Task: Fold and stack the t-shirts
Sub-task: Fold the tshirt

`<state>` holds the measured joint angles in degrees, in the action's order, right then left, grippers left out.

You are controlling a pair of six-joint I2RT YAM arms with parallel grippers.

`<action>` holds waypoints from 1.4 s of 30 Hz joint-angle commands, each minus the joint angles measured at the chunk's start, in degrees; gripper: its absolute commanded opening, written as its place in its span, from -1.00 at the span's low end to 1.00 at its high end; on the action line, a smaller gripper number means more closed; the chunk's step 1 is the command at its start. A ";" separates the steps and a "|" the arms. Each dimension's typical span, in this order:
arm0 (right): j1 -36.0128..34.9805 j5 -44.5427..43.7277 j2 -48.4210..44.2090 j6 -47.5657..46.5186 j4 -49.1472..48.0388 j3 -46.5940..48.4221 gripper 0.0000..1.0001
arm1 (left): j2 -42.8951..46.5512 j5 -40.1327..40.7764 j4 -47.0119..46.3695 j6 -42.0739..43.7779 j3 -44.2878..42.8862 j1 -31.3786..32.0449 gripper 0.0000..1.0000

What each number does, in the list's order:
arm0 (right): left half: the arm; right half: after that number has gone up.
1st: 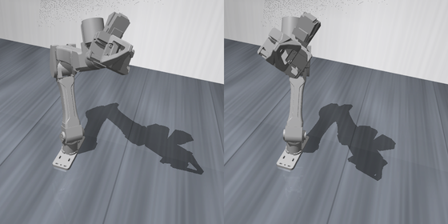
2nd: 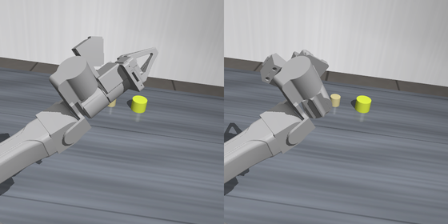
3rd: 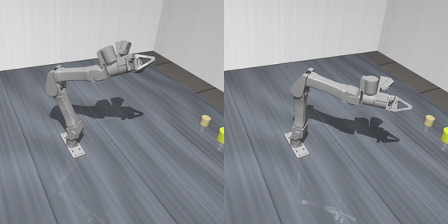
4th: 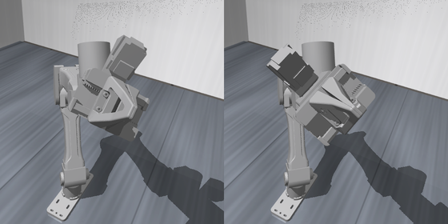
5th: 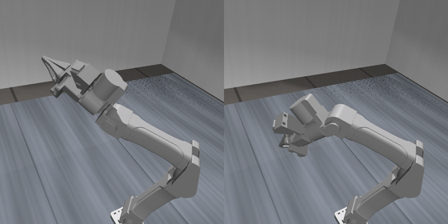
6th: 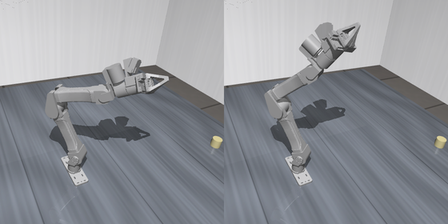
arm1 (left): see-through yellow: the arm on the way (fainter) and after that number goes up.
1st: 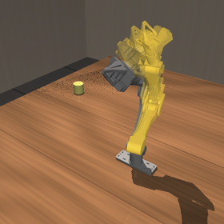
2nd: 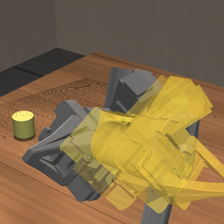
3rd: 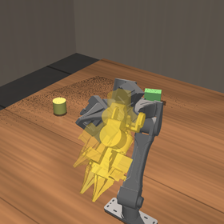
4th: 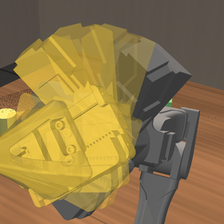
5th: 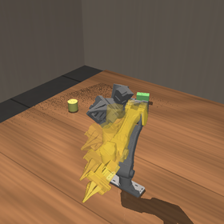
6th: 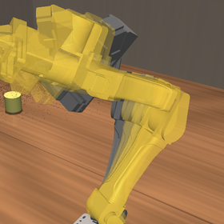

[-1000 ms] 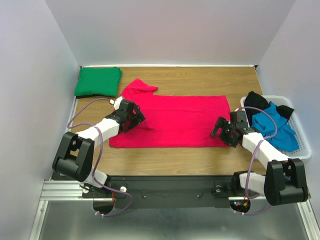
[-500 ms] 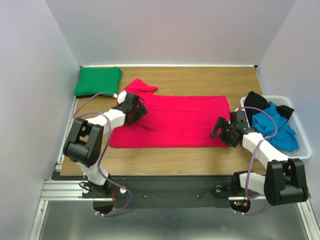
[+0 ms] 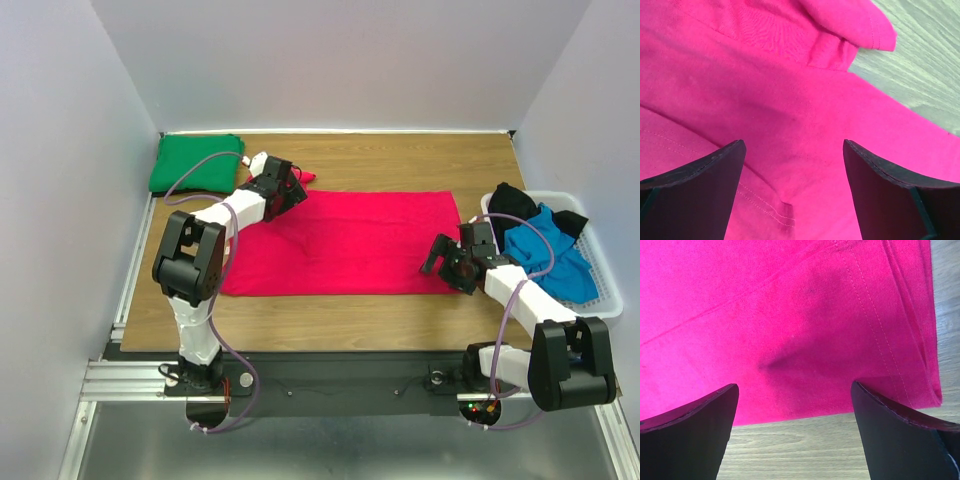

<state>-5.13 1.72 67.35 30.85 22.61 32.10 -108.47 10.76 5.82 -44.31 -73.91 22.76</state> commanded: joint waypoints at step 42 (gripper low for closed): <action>-5.51 7.34 -7.13 4.04 3.03 -4.41 1.00 | 47.28 -5.07 13.27 -13.25 46.14 -2.11 0.97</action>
<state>-10.22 8.80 64.34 32.86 17.69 28.36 -65.76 4.01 3.11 -53.41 -26.92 20.78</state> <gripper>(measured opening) 0.997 0.982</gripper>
